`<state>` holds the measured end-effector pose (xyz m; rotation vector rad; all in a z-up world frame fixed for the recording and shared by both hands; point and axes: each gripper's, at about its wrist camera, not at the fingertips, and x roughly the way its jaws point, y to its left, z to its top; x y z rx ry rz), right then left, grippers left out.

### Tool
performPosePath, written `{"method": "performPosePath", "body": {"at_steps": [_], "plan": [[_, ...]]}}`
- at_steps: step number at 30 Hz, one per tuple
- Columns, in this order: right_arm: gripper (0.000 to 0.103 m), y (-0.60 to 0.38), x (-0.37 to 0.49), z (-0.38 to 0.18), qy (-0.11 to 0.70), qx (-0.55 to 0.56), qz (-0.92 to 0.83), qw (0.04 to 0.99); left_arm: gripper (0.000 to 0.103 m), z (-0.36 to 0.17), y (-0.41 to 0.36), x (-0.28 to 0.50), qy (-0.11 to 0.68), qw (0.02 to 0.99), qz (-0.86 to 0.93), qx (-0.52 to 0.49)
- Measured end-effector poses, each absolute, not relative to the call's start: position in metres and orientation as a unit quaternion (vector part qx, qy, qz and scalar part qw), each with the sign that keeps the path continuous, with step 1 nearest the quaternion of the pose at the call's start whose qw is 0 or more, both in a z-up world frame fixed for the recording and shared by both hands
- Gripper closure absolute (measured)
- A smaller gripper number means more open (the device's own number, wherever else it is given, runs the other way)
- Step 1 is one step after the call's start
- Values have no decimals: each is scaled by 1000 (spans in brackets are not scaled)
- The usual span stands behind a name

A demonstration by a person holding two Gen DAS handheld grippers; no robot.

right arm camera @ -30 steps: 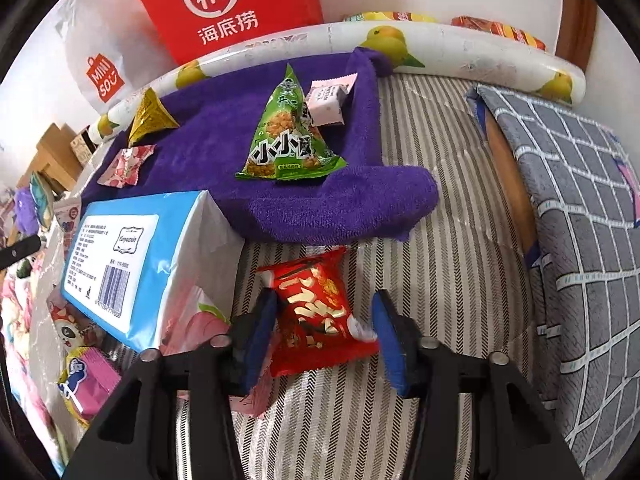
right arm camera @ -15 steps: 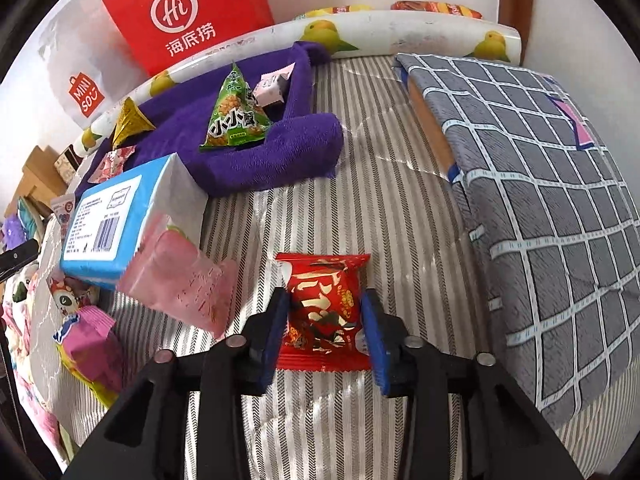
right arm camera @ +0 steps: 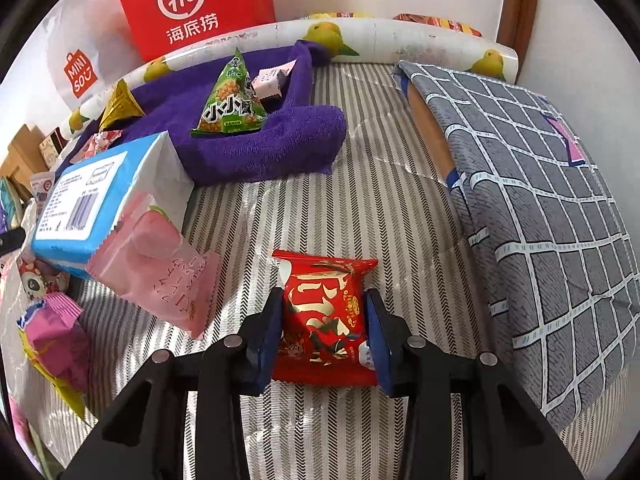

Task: Organize snacks
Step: 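Lift the red bag with the right tool while the left tool grasps the pink-white candy strip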

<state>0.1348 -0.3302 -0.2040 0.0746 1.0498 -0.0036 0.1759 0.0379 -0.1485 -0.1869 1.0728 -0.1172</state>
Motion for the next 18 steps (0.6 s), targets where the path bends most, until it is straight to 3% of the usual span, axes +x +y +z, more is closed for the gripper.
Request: {"method": "performPosePath", "body": {"at_steps": [11,18], "plan": [[63,-325,127,-205,481,24,-25,876,41,-161,20,194,527,843,-66,-92],[63,-325,126,-204,483,24,-28,875,52,-166,22,199,535,836,-61,-102]]}}
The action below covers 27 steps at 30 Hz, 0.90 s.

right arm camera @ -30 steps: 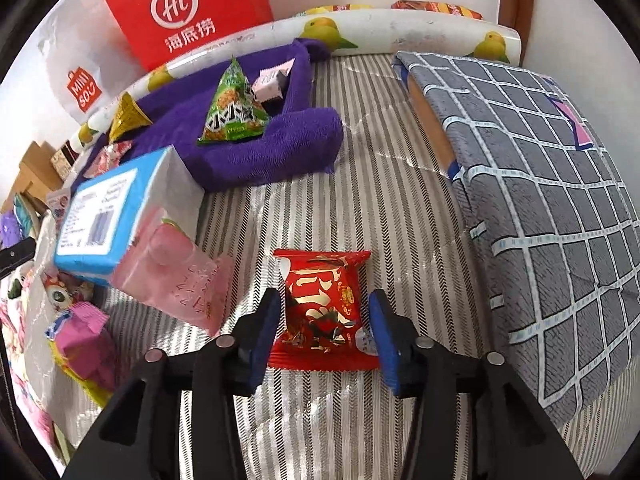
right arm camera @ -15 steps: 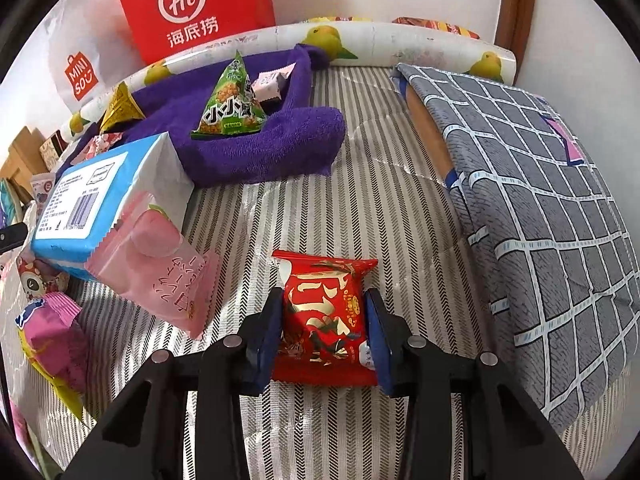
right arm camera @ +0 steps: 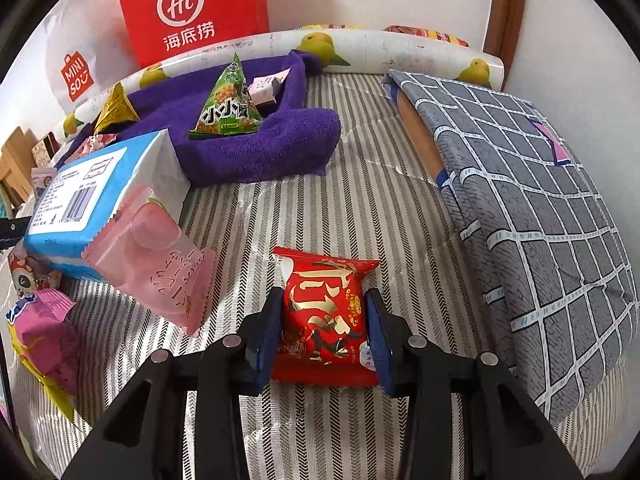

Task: Organize snacks
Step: 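Lift the red bag with the right tool while the left tool grasps the pink-white candy strip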

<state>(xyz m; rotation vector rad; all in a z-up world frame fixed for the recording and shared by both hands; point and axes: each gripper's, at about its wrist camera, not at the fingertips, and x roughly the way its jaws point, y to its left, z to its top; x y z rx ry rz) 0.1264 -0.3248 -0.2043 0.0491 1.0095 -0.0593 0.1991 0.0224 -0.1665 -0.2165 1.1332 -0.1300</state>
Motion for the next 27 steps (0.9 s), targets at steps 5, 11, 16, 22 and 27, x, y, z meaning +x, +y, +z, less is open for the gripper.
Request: {"method": "performPosePath", "body": {"at_steps": [5,11,16,22,27], "plan": [[63,-324,127,-204,484,28,-32,874,63,-165,30,195,535,836,-64,-105],[63,-323,126,-205,482,24,-35,875,64,-163,37,189,540,830,-73,-118],[63,-323,127,-204,486,26,-36,873,64,-156,35,185,533,830,-93,-134],[63,-323,127,-204,488,26,-36,872,64,-158,22,191,539,826,-103,-125],[63,-323,126,-204,490,25,-35,871,66,-165,16,199,552,818,-99,-130]]}}
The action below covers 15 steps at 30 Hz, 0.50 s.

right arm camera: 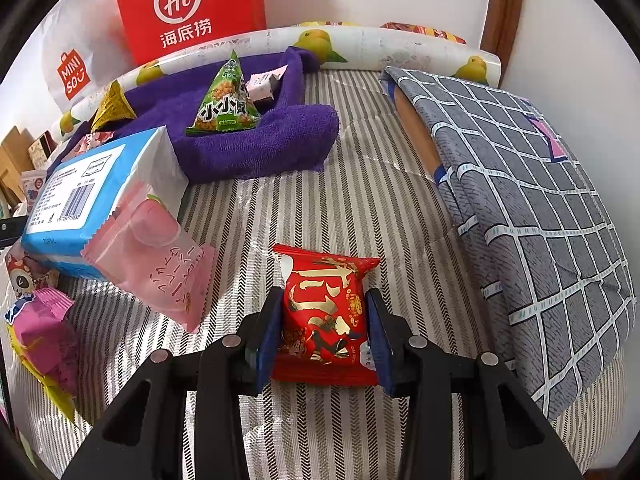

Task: Organize snacks
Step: 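Lift the red bag with the right tool while the left tool grasps the pink-white candy strip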

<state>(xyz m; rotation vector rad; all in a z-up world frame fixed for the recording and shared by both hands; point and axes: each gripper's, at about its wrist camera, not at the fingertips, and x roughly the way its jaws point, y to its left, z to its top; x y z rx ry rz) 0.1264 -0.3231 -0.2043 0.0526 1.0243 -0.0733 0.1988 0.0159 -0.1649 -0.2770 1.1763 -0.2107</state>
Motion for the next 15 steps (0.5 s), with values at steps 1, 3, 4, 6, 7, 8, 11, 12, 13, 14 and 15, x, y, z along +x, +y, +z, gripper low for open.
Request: {"method": "performPosePath", "body": {"at_steps": [1,3,4,6,7,8,11,12,13,14,15], "plan": [[63,-323,127,-204,490,24,-35,870,65,-167,13,201,556,815,-98,-126],[63,-323,127,-204,492,24,-35,870,66,-169,10,202,558,815,-96,-122],[63,-323,127,-204,492,25,-35,870,66,-169,9,203,558,816,-93,-121],[63,-323,127,-204,491,25,-35,870,71,-170,9,203,557,817,-91,-121],[63,-323,127,-204,492,25,-36,870,78,-171,9,204,558,816,-91,-121],[63,-323,127,-204,492,25,-36,869,78,-172,7,205,559,815,-92,-122],[63,-322,127,-204,492,22,-37,869,80,-170,9,203,552,819,-95,-123],[64,-322,127,-203,494,21,-37,869,80,-169,10,202,550,820,-95,-123],[64,-321,127,-203,495,20,-36,868,80,-166,11,200,546,822,-98,-124],[64,-320,127,-202,497,19,-35,867,80,-163,13,198,543,824,-100,-125],[64,-319,126,-200,496,17,-33,867,80,-160,15,196,539,827,-101,-127]]}}
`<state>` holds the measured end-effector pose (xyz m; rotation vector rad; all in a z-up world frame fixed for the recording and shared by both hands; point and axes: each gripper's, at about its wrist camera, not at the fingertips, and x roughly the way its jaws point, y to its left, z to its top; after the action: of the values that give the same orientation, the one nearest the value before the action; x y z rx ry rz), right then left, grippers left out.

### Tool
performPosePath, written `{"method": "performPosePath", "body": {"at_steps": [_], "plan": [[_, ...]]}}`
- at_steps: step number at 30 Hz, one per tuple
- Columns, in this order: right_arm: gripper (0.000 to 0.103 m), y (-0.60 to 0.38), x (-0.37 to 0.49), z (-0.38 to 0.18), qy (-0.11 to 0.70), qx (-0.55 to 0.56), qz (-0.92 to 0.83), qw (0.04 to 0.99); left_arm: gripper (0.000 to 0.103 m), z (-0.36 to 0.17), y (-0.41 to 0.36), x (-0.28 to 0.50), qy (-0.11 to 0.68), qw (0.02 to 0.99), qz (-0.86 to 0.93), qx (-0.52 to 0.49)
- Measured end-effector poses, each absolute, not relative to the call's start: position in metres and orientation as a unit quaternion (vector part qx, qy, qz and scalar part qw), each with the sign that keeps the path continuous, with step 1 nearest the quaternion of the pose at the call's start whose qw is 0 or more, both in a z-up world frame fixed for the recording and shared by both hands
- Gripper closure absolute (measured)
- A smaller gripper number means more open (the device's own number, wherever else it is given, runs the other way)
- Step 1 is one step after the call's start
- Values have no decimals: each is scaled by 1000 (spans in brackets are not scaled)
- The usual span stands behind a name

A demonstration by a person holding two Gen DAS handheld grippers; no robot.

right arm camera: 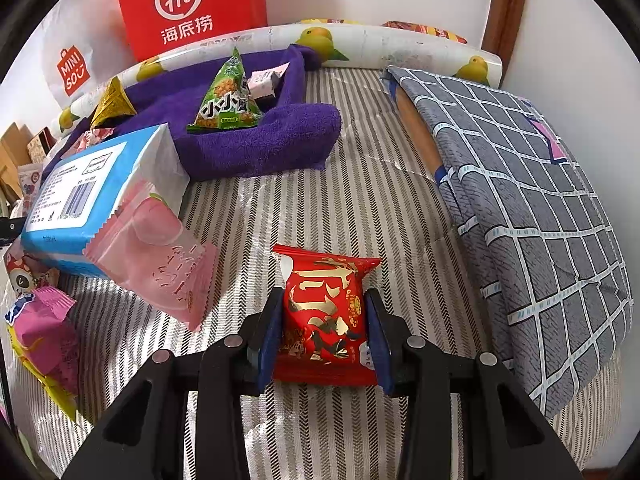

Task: Organize snacks
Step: 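Lift the red bag with the right tool while the left tool grasps the pink-white candy strip, then carry the red bag and candy strip over the purple towel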

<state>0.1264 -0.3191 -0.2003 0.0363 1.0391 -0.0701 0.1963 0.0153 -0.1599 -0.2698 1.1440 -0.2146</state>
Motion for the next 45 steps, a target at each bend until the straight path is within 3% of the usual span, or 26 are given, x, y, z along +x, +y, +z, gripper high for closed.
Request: {"method": "performPosePath", "body": {"at_steps": [28,45], "plan": [[64,-251,127,-48,398,6,-27,917,80,-53,42,170,446,876,-130,-126],[64,-225,150,-25,382,3,-10,924,80,-49,43,188,443,877,-133,-128]]}}
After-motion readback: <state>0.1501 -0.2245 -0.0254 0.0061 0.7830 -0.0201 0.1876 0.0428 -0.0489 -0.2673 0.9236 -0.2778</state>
